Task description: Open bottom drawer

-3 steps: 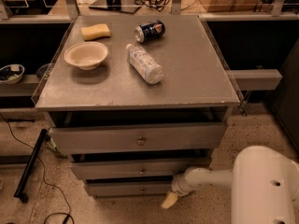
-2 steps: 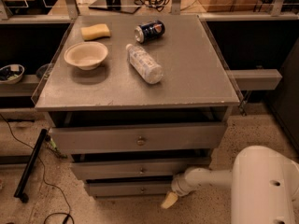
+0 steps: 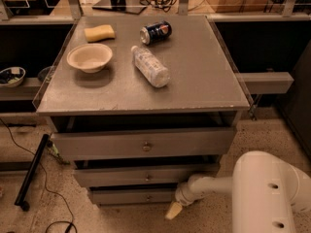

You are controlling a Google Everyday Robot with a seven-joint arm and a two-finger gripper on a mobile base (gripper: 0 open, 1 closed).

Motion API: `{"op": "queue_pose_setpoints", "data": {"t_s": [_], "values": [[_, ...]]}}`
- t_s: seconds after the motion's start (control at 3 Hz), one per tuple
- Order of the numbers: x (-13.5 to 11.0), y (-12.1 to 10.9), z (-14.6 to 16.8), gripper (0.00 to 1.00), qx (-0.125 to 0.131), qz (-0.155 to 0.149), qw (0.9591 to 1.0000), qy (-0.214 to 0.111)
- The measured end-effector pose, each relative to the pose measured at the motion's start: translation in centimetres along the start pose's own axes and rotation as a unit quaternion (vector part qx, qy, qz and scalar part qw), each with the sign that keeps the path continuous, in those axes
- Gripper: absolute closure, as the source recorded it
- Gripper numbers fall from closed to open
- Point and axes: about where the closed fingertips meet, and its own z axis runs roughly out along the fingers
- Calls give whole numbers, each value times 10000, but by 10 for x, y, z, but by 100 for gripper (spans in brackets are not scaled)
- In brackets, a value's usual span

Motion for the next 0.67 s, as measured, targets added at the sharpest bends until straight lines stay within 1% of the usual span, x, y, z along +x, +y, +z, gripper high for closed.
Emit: {"op": "queue_pose_setpoints", "data": {"t_s": [0.33,0.67], "values": [[0,0,0,0,-2,1,10000,0],[0,0,0,14,-2,1,10000,0]]}}
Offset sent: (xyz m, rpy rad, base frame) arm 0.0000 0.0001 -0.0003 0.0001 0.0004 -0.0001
